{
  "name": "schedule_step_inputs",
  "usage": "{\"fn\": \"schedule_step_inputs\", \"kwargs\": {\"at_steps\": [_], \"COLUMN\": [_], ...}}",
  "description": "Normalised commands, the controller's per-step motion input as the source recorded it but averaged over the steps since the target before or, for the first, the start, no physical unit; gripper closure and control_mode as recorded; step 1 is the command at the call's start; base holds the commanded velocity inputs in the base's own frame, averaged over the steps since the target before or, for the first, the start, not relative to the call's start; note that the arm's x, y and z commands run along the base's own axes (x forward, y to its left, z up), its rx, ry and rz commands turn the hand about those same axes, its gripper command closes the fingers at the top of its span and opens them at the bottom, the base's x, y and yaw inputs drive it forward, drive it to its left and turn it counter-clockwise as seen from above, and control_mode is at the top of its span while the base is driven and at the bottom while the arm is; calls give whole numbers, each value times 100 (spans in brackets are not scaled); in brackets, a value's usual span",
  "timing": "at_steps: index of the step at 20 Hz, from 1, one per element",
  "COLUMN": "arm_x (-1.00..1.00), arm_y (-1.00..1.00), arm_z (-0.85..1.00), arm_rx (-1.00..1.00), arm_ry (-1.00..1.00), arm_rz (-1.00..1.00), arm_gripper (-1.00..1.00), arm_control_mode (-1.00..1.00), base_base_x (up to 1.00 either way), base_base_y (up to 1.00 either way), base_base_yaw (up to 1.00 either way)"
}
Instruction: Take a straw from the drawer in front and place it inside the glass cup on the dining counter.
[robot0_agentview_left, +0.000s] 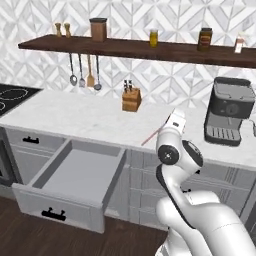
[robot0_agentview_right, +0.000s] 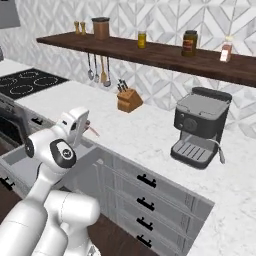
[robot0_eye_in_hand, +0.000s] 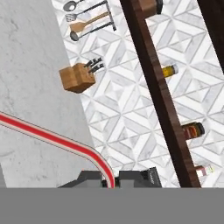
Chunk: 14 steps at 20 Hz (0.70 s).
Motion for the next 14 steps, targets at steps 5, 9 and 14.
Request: {"fn": "schedule_step_inputs", "kwargs": {"at_steps": [5, 9, 14], "arm_x": [0, 0, 0], "arm_y": [0, 0, 0], "arm_z": [0, 0, 0], "arm_rx": [0, 0, 0], "arm_ry": [0, 0, 0], "arm_rz": [0, 0, 0], "arm_gripper": [100, 100, 100], "arm_control_mode": [100, 100, 100], "base_base_x": [-45, -48, -94], "base_base_y": [-7, -20, -8], "base_base_yaw": [-51, -47, -41]}}
